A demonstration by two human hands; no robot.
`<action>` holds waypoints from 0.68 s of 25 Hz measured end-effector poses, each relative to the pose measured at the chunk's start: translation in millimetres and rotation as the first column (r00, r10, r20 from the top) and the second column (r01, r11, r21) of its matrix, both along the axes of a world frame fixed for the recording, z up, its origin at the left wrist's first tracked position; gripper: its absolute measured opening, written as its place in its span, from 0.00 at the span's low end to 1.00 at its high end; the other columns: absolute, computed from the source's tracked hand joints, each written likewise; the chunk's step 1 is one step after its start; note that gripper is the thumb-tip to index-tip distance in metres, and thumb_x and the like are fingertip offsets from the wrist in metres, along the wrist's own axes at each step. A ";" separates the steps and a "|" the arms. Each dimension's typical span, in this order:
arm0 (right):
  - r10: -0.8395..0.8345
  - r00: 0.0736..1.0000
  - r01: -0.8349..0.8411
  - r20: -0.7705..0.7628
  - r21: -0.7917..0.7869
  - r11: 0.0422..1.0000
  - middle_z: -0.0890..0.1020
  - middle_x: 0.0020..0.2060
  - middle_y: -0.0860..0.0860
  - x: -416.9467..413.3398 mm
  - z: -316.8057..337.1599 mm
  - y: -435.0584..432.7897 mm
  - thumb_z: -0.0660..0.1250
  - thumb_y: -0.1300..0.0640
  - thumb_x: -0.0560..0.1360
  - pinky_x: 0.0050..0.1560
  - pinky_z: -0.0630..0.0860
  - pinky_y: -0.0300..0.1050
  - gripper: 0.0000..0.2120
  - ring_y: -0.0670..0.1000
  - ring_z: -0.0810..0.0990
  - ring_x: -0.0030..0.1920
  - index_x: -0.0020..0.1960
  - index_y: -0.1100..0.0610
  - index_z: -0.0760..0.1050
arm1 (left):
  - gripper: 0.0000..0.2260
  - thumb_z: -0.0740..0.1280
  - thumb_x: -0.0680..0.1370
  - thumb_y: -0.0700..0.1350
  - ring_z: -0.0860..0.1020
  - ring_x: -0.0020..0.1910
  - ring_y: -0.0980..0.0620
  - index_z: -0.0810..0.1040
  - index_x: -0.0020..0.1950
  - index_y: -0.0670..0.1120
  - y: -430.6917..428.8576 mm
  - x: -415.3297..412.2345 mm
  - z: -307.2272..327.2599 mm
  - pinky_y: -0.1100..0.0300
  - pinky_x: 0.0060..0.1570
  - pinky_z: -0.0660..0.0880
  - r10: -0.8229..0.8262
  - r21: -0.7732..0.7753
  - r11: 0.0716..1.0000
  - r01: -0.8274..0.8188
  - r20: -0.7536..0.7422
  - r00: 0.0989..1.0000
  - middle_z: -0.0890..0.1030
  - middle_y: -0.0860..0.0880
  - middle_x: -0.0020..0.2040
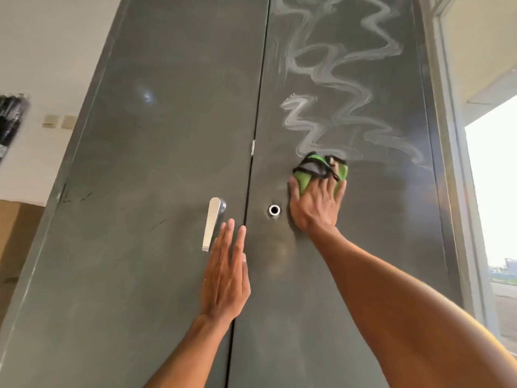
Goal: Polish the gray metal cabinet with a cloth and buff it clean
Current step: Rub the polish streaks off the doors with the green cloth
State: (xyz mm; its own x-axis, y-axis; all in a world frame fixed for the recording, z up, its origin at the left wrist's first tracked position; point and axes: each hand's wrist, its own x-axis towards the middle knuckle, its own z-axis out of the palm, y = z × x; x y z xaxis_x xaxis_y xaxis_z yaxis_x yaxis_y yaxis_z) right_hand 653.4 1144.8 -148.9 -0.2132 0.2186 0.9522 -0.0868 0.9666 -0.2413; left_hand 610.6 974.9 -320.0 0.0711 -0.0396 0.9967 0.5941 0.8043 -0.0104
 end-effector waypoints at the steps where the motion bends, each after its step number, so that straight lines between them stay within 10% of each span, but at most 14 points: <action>1: -0.009 1.000 0.007 0.017 0.119 0.993 0.59 0.80 0.58 -3.2 8.9 -15.1 0.45 0.34 0.82 0.79 0.34 0.58 0.39 0.53 0.45 0.82 0.81 0.62 0.56 | 0.23 0.54 0.84 0.39 0.58 0.82 0.42 0.62 0.80 0.39 -1.5 -3.2 5.9 0.45 0.77 0.62 0.000 0.021 1.000 0.000 -0.014 1.000 0.61 0.40 0.82; 5: -0.019 1.000 0.020 -0.009 0.629 0.777 0.54 0.82 0.53 -22.4 -1.2 -36.9 0.49 0.36 0.82 0.81 0.42 0.57 0.34 0.51 0.44 0.82 0.80 0.56 0.62 | 0.24 0.55 0.84 0.40 0.58 0.82 0.42 0.61 0.80 0.36 7.0 -12.5 0.8 0.44 0.78 0.61 0.011 0.072 0.997 -0.008 -0.033 0.999 0.61 0.39 0.81; 11: -0.153 0.988 0.030 0.016 0.955 0.296 0.64 0.79 0.53 -16.8 1.8 -50.8 0.52 0.37 0.83 0.80 0.47 0.57 0.30 0.51 0.49 0.82 0.79 0.54 0.64 | 0.25 0.54 0.84 0.42 0.61 0.80 0.39 0.59 0.80 0.34 19.5 -19.2 -1.0 0.47 0.78 0.60 -0.007 0.202 0.979 0.008 -0.007 1.000 0.61 0.37 0.81; 17: -0.033 0.995 0.095 -0.095 0.777 0.622 0.58 0.81 0.53 -32.1 30.7 -48.7 0.56 0.37 0.83 0.81 0.45 0.54 0.32 0.52 0.50 0.82 0.79 0.56 0.64 | 0.27 0.55 0.84 0.44 0.58 0.82 0.40 0.57 0.81 0.34 23.7 -19.8 38.6 0.45 0.79 0.58 -0.002 0.134 0.991 0.007 -0.035 0.999 0.58 0.38 0.82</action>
